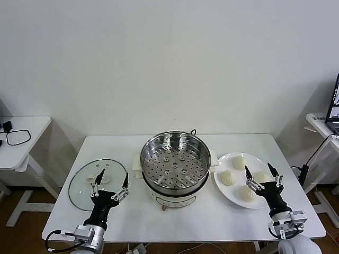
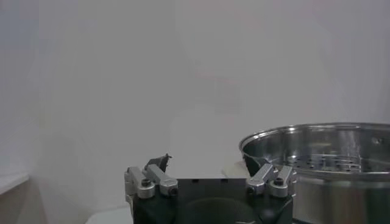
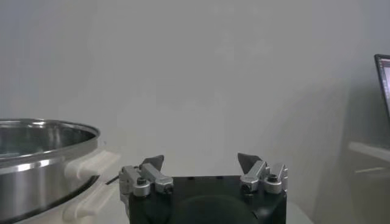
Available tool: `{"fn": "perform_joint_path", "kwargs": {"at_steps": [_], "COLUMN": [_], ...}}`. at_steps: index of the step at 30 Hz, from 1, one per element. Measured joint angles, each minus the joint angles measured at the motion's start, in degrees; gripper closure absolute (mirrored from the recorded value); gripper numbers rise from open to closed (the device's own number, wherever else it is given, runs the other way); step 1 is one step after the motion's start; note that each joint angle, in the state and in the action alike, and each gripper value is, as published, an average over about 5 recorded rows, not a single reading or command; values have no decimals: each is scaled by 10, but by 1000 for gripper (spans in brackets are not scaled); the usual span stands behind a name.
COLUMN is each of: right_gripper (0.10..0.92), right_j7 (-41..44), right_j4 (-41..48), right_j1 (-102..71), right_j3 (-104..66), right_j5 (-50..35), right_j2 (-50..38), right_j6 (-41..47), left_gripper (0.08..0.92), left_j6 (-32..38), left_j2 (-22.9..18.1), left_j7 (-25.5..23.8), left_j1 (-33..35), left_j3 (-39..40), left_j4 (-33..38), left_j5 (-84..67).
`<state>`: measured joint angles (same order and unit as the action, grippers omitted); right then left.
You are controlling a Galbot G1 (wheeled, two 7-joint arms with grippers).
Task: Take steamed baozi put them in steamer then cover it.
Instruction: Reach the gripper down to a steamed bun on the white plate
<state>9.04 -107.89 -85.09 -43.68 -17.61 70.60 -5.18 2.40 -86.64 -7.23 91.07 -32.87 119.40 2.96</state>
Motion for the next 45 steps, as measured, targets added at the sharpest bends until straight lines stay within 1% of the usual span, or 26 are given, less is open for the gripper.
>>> {"fn": "perform_joint_path", "kwargs": {"at_steps": [5, 10, 15, 20, 27, 32, 38, 45], "right_gripper": [203, 203, 203, 203, 203, 203, 203, 203], "right_j7": [-2, -6, 2, 35, 139, 239, 368, 484], "right_j4": [7, 22, 48, 85, 151, 212, 290, 374], "right_j1": [9, 30, 68, 125, 245, 367, 529, 690], "right_j3": [-1, 3, 20, 60, 168, 275, 424, 575], "right_j5": [11, 45, 107, 176, 248, 279, 297, 320], "right_j2": [-7, -31, -87, -166, -276, -325, -346, -331], "right_j6": [6, 17, 34, 55, 70, 72, 71, 69], "left_gripper": [177, 177, 177, 177, 177, 177, 177, 177], "left_j6": [3, 9, 14, 16, 19, 20, 19, 16], "left_j2": [0, 3, 6, 9, 9, 6, 2, -3], "left_j7": [-1, -4, -7, -8, -7, -5, -3, -3], "left_j1": [-1, -2, -4, -7, -10, -13, -13, -12], "left_j3": [0, 1, 4, 11, 21, 26, 29, 28], "left_j4": [-6, -14, -21, -25, -25, -28, -26, -25], "left_j5": [3, 4, 4, 4, 4, 5, 5, 4]}}
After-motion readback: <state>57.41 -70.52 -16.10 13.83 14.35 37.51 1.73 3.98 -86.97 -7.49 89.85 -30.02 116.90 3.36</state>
